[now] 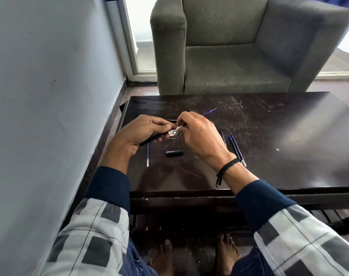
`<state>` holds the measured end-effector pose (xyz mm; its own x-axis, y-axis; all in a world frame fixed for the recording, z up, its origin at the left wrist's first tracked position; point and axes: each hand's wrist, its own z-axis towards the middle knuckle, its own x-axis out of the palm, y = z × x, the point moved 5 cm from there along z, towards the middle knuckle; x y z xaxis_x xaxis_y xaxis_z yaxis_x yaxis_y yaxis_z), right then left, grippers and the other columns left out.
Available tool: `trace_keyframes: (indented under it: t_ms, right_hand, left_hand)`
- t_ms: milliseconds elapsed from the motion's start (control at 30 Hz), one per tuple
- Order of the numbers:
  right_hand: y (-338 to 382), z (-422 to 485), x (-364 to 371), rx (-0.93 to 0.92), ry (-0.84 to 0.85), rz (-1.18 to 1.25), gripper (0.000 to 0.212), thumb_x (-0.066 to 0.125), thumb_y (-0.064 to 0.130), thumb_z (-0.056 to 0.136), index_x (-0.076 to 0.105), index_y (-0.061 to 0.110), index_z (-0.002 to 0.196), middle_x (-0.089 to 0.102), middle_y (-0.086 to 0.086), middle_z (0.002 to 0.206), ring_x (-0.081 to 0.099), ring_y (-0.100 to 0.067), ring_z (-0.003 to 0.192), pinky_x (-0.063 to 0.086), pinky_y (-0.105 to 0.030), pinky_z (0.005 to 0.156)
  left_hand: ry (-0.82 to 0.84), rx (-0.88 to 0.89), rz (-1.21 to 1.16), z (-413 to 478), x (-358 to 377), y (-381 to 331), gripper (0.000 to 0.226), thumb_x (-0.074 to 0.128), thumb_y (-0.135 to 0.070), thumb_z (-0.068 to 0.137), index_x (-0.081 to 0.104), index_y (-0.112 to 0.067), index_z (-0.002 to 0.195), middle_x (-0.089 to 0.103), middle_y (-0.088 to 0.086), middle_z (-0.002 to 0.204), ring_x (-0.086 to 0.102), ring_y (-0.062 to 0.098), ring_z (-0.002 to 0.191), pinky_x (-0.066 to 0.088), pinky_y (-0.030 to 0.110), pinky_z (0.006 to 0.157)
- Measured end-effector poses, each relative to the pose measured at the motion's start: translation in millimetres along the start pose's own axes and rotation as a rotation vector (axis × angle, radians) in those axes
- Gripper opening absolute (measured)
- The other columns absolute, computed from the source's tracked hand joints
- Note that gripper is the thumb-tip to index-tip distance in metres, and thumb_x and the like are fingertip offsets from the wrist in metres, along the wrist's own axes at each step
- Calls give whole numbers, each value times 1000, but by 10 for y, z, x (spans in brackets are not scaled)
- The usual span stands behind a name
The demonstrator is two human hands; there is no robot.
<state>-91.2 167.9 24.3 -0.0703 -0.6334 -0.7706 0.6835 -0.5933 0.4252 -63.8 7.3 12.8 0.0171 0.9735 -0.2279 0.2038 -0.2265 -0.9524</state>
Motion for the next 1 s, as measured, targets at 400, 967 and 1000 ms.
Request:
trace_keyframes:
  t_ms: [400,967,1000]
  right_hand:
    - [29,-20,11,13,42,8,13,61,6,91,60,13,102,65,-2,98,59,-24,87,53,-46,71]
    - [33,-21,46,6,82,63,30,57,1,86,63,18,110,67,0,109,65,-26,90,54,-43,75]
    - [11,-16,28,19,65,57,32,56,1,86,63,18,112,66,0,111,65,-26,92,54,-43,76]
  left_hand:
    - [-41,-44,46,0,-2,38,14,68,-11,92,79,-10,100,70,12,80,55,16,68,46,26,66]
    - [-36,-57,96,19,82,46,10,68,-6,91,76,-3,95,65,11,73,53,10,59,44,20,56]
    - [-48,-69,86,27,66,60,9,68,-6,90,76,-4,94,65,10,71,51,11,59,43,22,58]
